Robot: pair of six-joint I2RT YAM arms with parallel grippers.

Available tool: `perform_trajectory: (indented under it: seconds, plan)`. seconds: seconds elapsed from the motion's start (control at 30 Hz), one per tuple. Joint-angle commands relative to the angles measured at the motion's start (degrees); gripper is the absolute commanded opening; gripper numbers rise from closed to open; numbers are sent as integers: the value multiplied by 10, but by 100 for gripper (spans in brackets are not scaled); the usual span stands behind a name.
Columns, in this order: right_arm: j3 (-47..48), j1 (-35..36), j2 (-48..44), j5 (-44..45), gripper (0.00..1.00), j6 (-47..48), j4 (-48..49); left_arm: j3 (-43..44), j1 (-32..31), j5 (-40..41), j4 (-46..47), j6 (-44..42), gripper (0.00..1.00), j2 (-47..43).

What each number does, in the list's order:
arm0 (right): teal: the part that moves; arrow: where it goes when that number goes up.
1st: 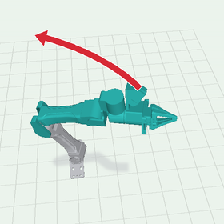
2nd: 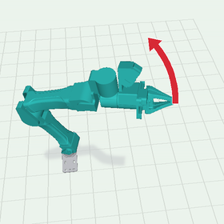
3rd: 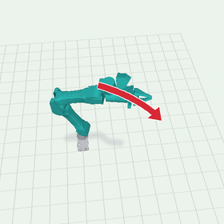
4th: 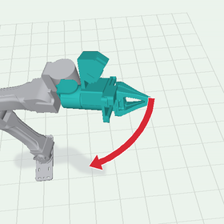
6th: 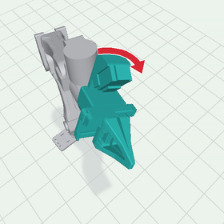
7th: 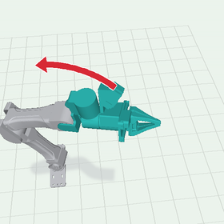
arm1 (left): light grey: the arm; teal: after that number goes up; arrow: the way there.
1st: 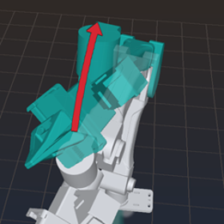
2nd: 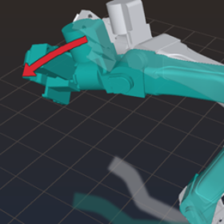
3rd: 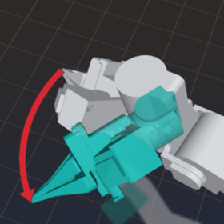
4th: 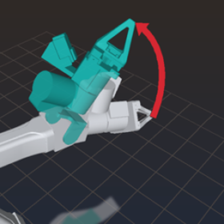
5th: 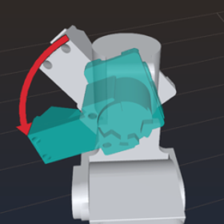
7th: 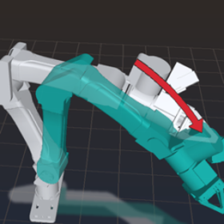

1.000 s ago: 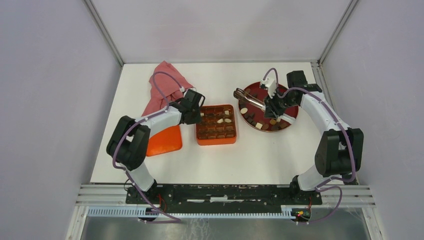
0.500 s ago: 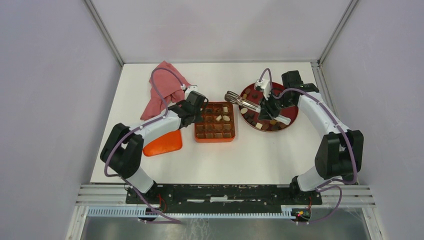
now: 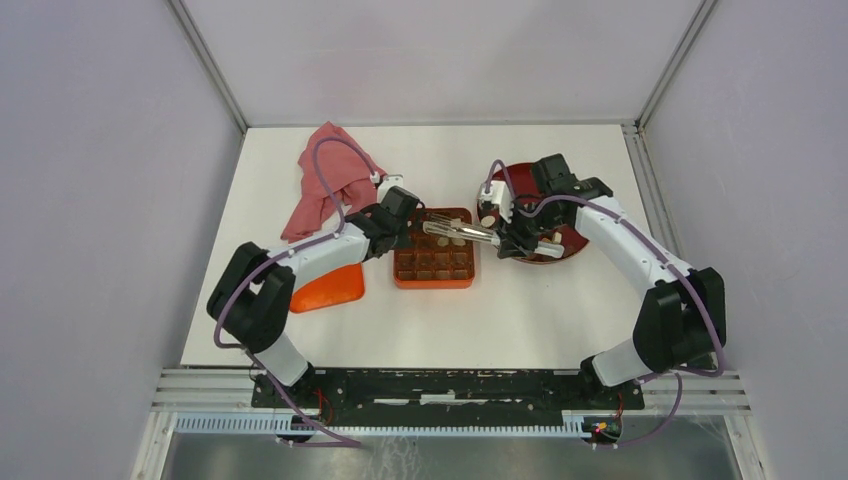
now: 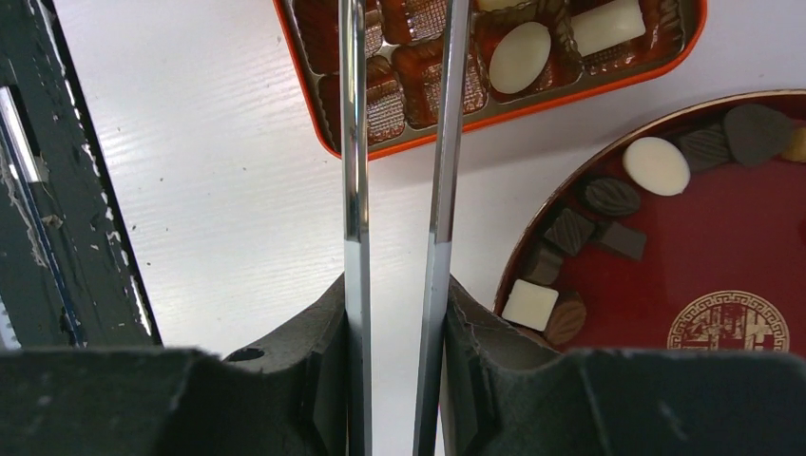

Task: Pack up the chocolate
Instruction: Place the fake chocolate in the packing box.

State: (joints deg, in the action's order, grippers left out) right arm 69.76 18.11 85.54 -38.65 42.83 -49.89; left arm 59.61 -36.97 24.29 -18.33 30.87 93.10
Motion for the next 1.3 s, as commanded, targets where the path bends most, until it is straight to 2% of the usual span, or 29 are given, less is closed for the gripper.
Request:
perform_trajectory:
  seconds: [0.0,0.3,0.6,0.73,0.9,1.1,1.27]
  plan:
    - [-16,25,-7,62,9,4,33,31,1,-33,15,36,2,13]
    - [-2,65,40,130,11,-34,64,30,11,-65,1,51,6,34]
    - [6,83,67,157,15,-50,71,24,12,-61,-4,56,33,19]
    - [10,89,72,158,17,-53,71,27,12,-57,-11,56,41,12]
    - [10,92,78,167,20,-54,69,23,12,-38,-26,57,42,-14]
    - [14,95,80,164,33,-55,67,16,11,-14,-39,59,42,-60]
    - [14,95,80,161,39,-56,66,24,12,-7,-47,60,42,-83]
